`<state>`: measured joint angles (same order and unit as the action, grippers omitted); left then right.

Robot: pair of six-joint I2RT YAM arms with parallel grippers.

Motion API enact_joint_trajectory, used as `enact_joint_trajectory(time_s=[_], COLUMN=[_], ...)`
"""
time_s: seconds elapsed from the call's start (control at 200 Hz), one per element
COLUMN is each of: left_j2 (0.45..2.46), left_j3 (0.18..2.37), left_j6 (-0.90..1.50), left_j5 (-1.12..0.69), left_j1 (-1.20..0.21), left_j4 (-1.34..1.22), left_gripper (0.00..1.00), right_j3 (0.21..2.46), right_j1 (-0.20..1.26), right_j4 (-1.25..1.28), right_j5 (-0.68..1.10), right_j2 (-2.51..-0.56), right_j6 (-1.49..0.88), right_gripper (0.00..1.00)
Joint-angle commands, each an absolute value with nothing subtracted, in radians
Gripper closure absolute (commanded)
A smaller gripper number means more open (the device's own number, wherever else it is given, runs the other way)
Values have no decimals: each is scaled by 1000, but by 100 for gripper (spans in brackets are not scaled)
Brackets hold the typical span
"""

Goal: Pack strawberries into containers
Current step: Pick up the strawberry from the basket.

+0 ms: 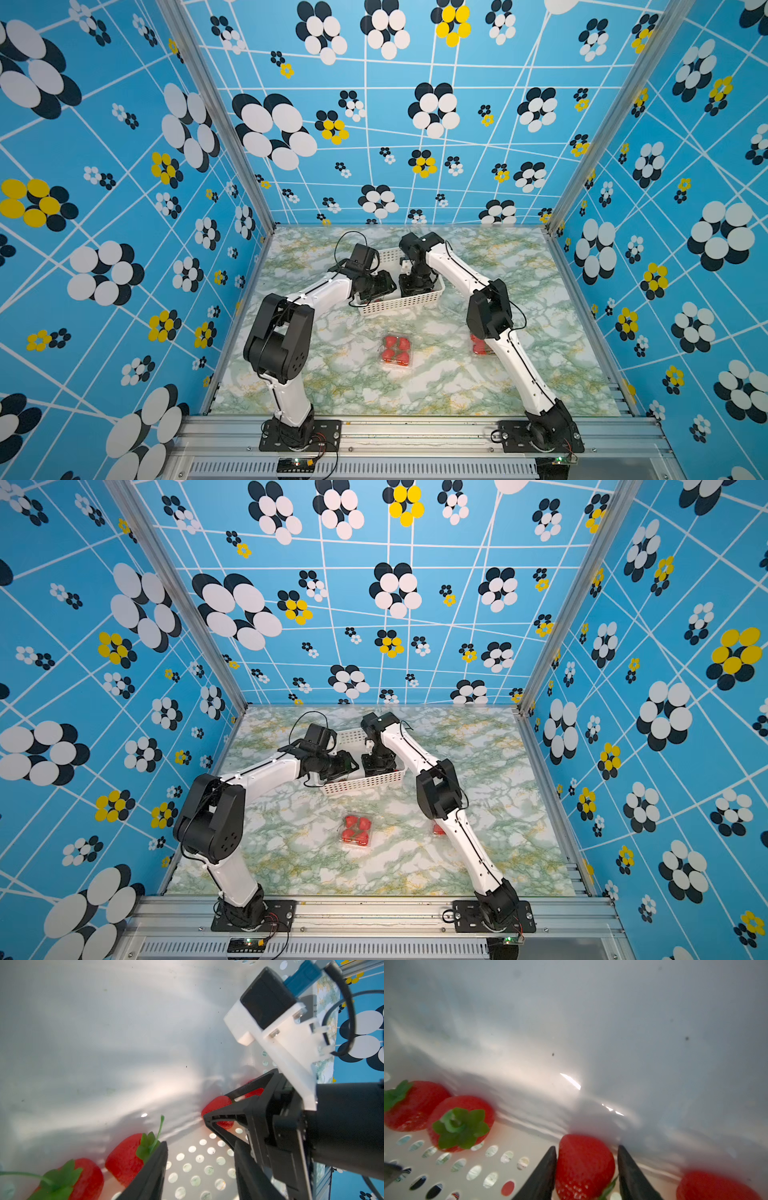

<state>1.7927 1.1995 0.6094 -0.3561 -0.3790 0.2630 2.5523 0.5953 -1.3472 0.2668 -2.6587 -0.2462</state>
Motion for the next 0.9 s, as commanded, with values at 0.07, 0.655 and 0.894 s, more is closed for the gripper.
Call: enact_joint_trajectory(time_s=[0.07, 0.655, 0.894], left_j2=[1802, 1777, 1761], left_j3=[1187, 1194, 1238], left_j6=[616, 621, 617], left_j5=[-372, -362, -339], left_j1=[-373, -382, -418], left_j4=[242, 244, 274], left_gripper=[47, 47, 47], right_j3=[2528, 2517, 2318], right_j1=[603, 552, 498], right_j4=[-1390, -1272, -1202], right_j5=[258, 282, 250], right_j2=[-2640, -2444, -2221], right_j6=[-236, -314, -325], right_gripper=[63, 75, 75])
